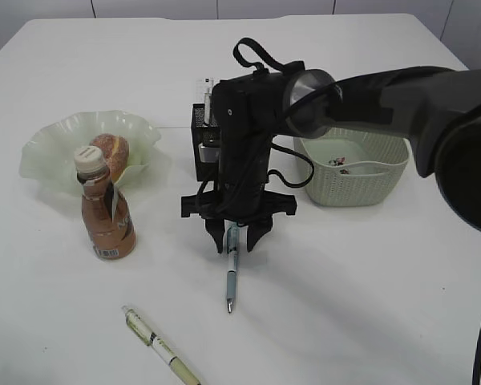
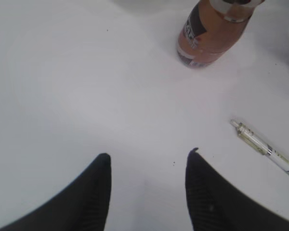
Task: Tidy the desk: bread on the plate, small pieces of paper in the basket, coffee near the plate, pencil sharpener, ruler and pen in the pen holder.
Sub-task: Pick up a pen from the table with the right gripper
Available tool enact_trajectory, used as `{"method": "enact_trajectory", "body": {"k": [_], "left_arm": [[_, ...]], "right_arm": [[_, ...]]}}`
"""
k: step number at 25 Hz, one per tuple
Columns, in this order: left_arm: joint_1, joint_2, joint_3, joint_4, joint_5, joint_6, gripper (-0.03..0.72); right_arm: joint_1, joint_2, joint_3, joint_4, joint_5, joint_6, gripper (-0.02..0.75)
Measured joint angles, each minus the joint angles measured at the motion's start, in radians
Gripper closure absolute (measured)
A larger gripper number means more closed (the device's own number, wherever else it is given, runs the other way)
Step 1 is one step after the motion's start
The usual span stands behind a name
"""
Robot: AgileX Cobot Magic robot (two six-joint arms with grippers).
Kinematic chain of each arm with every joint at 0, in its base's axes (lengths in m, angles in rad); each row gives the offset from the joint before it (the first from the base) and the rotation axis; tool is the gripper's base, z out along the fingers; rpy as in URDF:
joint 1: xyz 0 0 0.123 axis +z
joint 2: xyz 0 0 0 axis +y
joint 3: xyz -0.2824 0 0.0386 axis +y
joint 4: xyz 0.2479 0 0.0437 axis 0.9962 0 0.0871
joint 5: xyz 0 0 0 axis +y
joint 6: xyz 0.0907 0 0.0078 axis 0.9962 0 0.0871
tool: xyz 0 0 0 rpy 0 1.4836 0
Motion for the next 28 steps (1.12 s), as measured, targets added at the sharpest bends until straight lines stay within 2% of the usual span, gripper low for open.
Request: {"method": "enact_trajectory", "body": {"k": [12, 28], "left_arm": [[0.0, 0.0, 0.0, -0.001, -0.007, 0.0, 0.318], [0.0, 0.0, 0.0, -0.001, -0.009, 0.0, 0.318]], "right_arm": [[0.0, 0.006, 0.0, -0.038, -0.003, 0.0, 0.384], [0.0, 0.013, 0.0, -0.028, -0.005, 0.0, 0.384]]}}
